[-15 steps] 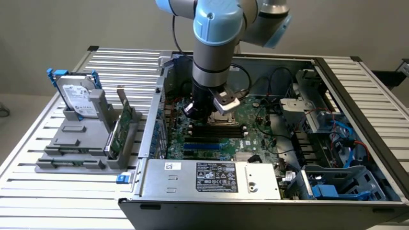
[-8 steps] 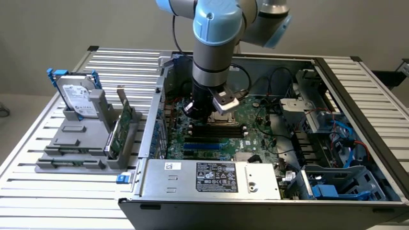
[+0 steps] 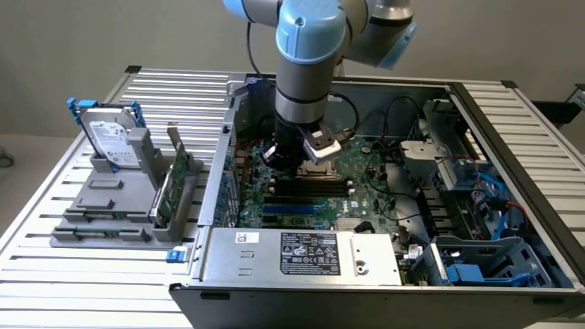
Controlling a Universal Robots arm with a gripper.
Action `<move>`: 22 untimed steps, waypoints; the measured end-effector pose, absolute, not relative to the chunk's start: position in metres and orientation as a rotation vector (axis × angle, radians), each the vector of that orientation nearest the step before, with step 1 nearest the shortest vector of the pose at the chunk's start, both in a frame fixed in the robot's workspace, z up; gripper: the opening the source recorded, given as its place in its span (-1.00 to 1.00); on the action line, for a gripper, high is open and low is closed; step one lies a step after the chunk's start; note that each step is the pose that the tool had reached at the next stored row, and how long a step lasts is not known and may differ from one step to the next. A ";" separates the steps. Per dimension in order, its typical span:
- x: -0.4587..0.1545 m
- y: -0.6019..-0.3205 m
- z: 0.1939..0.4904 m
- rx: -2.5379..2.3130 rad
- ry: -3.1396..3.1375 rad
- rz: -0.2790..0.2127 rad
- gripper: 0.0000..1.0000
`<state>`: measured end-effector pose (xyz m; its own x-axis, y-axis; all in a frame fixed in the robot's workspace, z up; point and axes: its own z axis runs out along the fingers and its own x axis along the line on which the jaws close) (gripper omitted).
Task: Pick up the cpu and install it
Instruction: 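Install the first cpu locking lever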
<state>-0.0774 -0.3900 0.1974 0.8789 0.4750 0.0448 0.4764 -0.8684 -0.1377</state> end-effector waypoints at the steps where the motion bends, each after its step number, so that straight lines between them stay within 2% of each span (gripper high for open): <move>1: -0.077 -0.390 0.197 -2.909 -0.738 -0.012 -0.79; 5: -0.077 -0.389 0.202 -2.915 -0.734 -0.007 -0.79; 22: -0.077 -0.379 0.255 -2.915 -0.728 -0.001 -0.79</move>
